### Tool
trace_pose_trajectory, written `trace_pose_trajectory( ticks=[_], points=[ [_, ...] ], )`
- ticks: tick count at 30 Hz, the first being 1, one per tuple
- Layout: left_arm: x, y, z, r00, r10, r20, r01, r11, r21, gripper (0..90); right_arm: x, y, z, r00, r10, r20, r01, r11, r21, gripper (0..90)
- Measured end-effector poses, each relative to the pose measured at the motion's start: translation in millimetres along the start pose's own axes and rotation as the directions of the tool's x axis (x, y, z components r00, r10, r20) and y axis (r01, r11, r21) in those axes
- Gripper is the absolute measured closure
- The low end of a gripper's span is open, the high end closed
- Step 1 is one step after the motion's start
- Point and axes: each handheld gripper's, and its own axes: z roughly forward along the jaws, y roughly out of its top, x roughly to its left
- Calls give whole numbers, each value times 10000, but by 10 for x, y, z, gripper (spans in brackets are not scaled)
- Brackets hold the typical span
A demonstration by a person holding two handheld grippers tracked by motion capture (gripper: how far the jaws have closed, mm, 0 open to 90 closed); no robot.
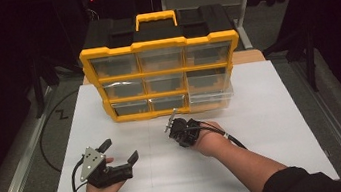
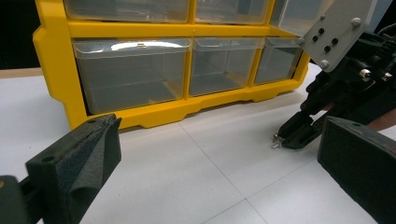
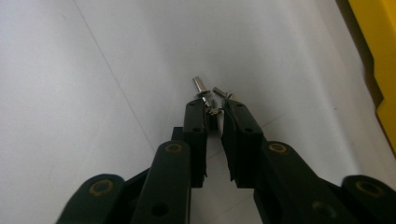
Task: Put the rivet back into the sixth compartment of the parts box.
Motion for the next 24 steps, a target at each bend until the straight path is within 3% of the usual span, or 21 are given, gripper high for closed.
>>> trace_pose_trajectory(
  ticks=[10,11,13,15,19,24],
  points=[
    [5,-1,0,10000,0,-10,0,10000,2,4,10,13,-13,10000,3,-31,-2,9999,144,851],
    [4,-1,0,10000,1,-11,-1,10000,-2,4,3,12,-28,10000,-90,-10,90,9998,172,900],
    [4,-1,-1,10000,0,-14,0,10000,-2,4,3,1,-31,10000,-3,-58,4,9997,260,900],
    [3,-1,1,10000,1,-13,-1,10000,6,4,25,-8,-16,9997,-232,24,231,9989,399,900],
    [0,-1,0,10000,2,-9,-2,10000,-1,4,27,7,-23,10000,-58,-36,59,9994,329,882],
    [6,-3,4,10000,2,-21,-1,10000,34,4,54,23,-32,9997,-229,-74,231,9992,325,859]
  ],
)
